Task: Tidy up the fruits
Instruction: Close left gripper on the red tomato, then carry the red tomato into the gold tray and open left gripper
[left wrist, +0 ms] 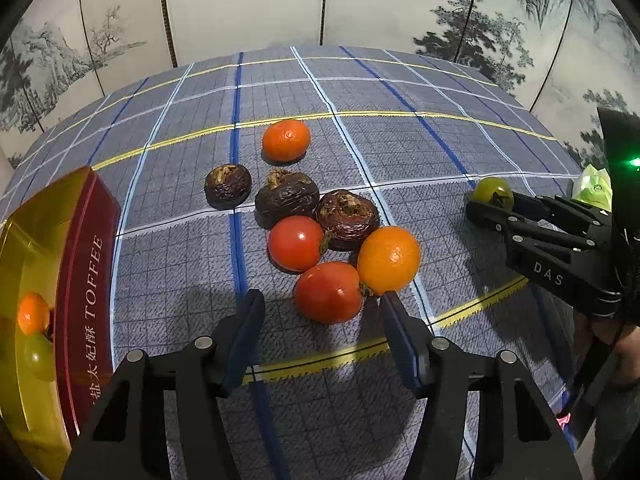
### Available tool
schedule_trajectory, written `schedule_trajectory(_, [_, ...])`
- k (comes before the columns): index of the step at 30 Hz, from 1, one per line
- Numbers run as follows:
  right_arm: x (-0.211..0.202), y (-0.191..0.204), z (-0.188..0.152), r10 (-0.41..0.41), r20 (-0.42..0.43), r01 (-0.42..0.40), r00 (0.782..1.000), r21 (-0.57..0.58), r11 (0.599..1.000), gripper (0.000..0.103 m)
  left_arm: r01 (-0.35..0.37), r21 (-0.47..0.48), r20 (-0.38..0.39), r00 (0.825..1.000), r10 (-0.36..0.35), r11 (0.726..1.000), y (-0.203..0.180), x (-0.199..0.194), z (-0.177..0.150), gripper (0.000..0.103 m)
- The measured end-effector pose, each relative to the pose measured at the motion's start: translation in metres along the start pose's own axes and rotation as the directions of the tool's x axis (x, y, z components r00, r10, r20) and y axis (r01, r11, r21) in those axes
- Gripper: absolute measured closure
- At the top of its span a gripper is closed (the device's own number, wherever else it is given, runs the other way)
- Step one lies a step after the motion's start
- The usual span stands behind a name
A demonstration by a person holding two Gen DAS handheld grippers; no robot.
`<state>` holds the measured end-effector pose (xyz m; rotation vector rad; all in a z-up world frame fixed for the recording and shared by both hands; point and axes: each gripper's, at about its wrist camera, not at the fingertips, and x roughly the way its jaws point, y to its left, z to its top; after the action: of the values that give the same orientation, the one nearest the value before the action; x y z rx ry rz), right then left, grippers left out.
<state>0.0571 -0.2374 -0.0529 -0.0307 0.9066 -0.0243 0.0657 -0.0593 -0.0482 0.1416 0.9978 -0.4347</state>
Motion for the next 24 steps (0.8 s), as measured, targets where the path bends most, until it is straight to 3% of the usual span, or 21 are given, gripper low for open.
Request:
schedule_trajectory(10, [0.000,0.000,0.000,0.000,0.000,0.000,1.000,0.000,1.000,0.068,0.000,-0.003,0.003,1.000,0.000,1.000,0.003,0.008,0.005,0.046])
schedule_trajectory(13, [0.000,0.000,0.000,0.000,0.000,0.000,1.000,0.000,1.000,0.068,0.018,-0.015,-0.005,1.000,-0.018,1.000,0.005,0.012,0.007,0.053])
schedule_trajectory(16, [0.000,0.000,0.000,0.000,0.000,0.000,1.000,0.000,1.000,0.068,0.044,-0.010,-0.006,0.999,-0.045,0.999,0.003,0.011,0.007,0.067])
schedule_trajectory(24, [0.000,-0.001,-0.001,-0.002,0.000,0.002,1.000,-0.001,1.000,0.068,0.022,-0.013,-0.012,1.000,-0.022,1.000,0.003,-0.001,-0.002,0.067])
